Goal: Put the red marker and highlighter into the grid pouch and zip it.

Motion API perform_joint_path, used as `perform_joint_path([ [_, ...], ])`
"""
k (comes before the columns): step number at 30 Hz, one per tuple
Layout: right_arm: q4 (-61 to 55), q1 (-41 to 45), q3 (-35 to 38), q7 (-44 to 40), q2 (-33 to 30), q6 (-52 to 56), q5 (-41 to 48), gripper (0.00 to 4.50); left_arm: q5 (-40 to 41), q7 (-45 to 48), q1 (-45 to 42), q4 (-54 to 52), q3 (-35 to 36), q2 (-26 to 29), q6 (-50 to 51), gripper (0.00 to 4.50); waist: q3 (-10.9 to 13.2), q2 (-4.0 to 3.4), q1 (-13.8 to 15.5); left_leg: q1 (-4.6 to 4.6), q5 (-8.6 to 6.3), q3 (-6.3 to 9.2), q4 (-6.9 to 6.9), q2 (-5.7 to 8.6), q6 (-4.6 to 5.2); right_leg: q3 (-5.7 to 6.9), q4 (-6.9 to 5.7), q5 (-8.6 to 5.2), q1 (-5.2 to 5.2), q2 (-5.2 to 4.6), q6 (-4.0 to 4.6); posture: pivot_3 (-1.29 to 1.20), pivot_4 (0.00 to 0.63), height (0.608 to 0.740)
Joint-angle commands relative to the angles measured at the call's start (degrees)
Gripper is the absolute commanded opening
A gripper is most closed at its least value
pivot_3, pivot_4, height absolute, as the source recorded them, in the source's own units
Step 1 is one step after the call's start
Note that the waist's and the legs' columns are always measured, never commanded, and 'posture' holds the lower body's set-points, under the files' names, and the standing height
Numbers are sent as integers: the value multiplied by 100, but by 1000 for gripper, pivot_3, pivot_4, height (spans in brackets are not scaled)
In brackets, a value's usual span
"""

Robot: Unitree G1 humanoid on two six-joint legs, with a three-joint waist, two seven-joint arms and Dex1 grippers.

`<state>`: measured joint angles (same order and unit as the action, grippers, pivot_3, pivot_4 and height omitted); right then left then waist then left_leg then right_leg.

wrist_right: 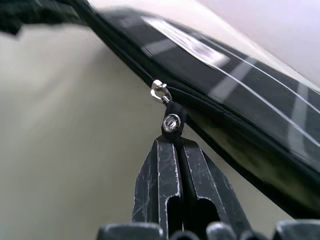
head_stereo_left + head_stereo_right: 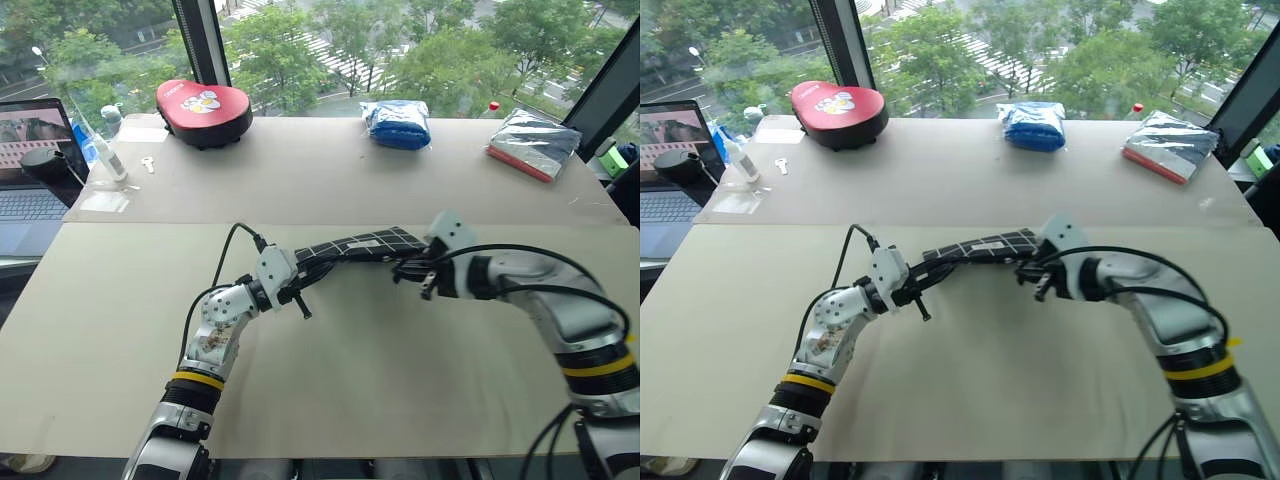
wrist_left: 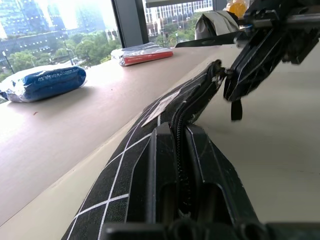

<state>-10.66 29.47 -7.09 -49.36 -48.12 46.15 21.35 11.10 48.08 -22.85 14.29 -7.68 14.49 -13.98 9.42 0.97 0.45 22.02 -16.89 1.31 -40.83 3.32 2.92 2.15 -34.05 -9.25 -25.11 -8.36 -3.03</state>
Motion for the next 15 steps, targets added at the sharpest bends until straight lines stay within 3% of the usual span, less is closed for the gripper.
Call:
perform_joint_path([
  [1,86,-7,370,-375,-513,-319,-102,45,14,-44,-44,-101,51,-2,-110,0,0,0,-18,-1,0,-1,0,-5,1,0,1,0,-1,0,0,0,150,740],
  [7,503,-126,435,-434,-803,-581,-294,45,12,-30,-67,-51,33,-22,-136,0,0,1,0,-1,-15,-2,-4,-12,26,-2,2,0,0,0,0,0,150,740],
  [15,1173,-20,609,-114,-671,-804,-524,45,27,3,-53,-52,43,7,-144,0,0,1,20,0,0,-3,-4,-11,0,-3,4,0,-1,-2,0,0,150,740],
])
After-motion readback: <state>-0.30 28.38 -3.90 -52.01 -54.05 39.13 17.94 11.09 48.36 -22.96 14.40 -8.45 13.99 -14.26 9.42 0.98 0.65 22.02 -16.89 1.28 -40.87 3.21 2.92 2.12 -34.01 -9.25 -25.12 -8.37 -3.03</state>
